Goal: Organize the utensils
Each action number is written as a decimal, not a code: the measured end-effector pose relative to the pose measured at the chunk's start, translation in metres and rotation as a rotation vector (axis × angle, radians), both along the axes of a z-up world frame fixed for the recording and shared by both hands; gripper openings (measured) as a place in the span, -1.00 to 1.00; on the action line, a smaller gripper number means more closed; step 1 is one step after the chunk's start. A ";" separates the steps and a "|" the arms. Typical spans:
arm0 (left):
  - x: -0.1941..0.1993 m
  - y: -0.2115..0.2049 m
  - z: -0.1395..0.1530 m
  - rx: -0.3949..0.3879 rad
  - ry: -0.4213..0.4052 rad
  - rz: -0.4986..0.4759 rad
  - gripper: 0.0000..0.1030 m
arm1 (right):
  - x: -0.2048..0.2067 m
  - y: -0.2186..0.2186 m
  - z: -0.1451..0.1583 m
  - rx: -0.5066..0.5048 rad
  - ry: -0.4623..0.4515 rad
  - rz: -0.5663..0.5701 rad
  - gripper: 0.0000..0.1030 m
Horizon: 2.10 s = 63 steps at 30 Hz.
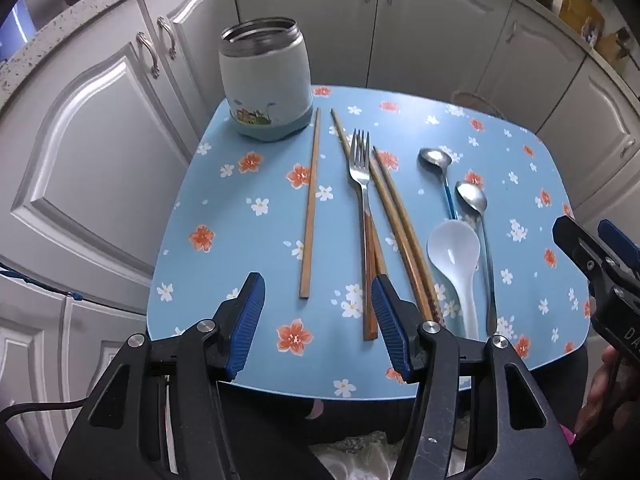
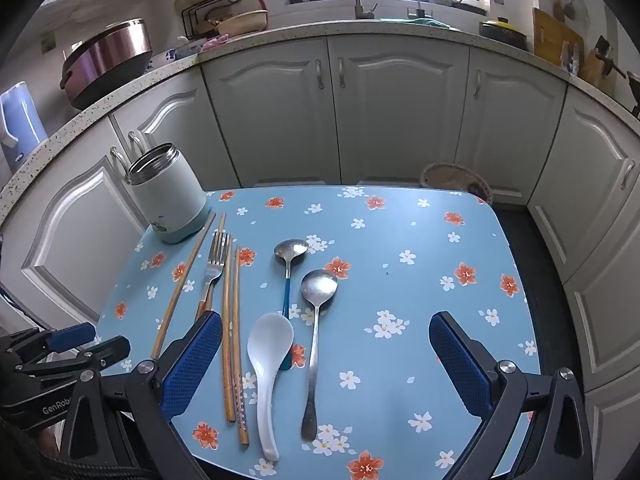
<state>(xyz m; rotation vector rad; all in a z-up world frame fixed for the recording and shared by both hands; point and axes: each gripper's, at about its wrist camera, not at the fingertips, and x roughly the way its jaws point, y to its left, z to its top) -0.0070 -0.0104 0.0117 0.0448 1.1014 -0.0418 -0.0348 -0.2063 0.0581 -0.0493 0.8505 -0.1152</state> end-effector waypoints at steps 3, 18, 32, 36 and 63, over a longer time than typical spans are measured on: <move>-0.002 -0.002 0.003 0.002 -0.030 0.007 0.07 | 0.000 0.000 0.002 0.010 -0.002 0.001 0.99; -0.002 -0.003 0.013 -0.041 -0.090 0.030 0.07 | 0.005 0.002 0.007 -0.003 -0.007 -0.011 0.99; 0.003 0.000 0.010 -0.047 -0.089 0.046 0.07 | 0.006 0.004 0.006 0.034 -0.022 0.004 0.99; 0.004 0.000 0.009 -0.049 -0.094 0.048 0.07 | 0.006 0.006 0.006 0.038 -0.019 0.014 0.99; 0.004 0.003 0.004 -0.041 -0.083 0.073 0.07 | 0.009 0.003 -0.002 -0.017 0.000 0.001 0.99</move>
